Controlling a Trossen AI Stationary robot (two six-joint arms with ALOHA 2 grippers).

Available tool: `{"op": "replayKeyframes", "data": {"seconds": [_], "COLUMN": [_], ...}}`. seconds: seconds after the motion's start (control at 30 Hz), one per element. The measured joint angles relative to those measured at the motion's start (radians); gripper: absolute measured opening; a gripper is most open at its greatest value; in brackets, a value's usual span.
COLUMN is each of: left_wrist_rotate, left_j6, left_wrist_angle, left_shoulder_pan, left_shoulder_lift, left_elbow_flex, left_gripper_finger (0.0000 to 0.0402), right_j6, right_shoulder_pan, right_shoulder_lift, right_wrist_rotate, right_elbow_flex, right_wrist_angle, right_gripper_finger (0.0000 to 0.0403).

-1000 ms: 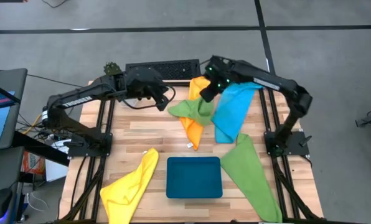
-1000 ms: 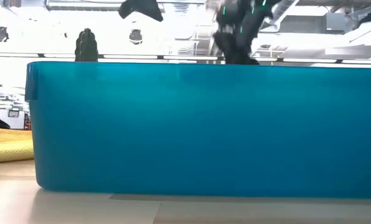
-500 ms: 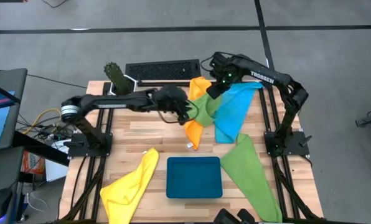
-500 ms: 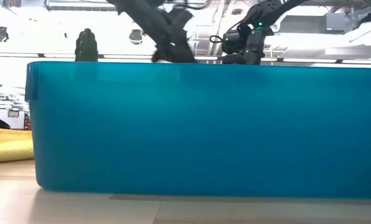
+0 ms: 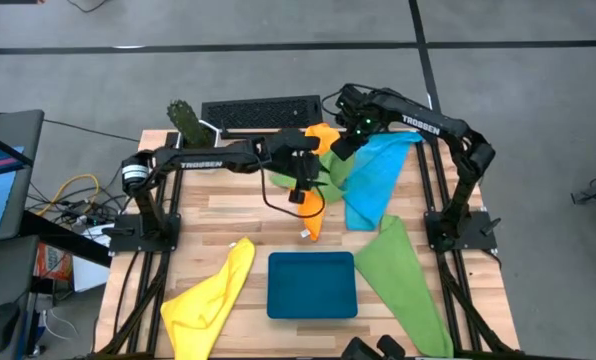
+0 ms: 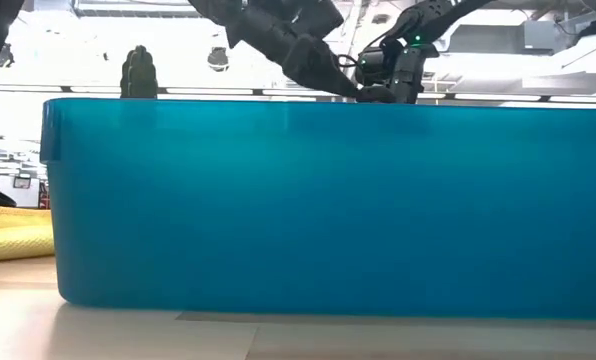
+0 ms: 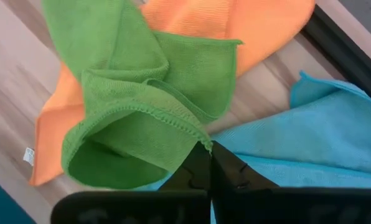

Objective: Fold microfiber towels
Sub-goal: Fold the top green microfiber towel

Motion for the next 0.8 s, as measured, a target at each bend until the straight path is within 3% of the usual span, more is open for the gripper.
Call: {"op": "replayKeyframes", "data": {"seconds": [0.17,0.33,0.4,0.47,0.67,0.8], "left_wrist_rotate": [0.059,-0.038,-0.015,0.007,-0.075,-0.050], "left_j6": [0.088,0.192,0.209,0.251,0.463,0.499], "left_wrist_angle": [-0.096,-0.232,-0.273,-0.293,-0.401,-0.402], "left_shoulder_pan": [0.014,0.000,0.006,0.011,0.010,0.012], "left_shoulder_lift": [0.084,0.206,0.221,0.231,0.252,0.251], "left_elbow_flex": [0.075,0.241,0.288,0.313,0.336,0.337], "left_gripper_finger": [0.0149,0.0149,0.0149,0.0149,0.0149,0.0149], "right_j6": [-0.001,-0.003,-0.004,-0.016,-0.049,-0.073], "right_shoulder_pan": [0.005,0.017,0.016,0.011,0.017,0.033], "right_shoulder_lift": [0.000,0.000,0.000,0.000,0.000,0.000], "right_wrist_rotate": [0.000,0.021,0.033,0.034,0.050,0.050], "right_elbow_flex": [0.000,0.000,0.000,0.000,0.000,0.000], "right_wrist_angle": [0.008,-0.013,-0.020,-0.035,-0.049,-0.049], "right_gripper_finger": [0.0015,0.0019,0.0015,0.0014,0.0019,0.0014]}}
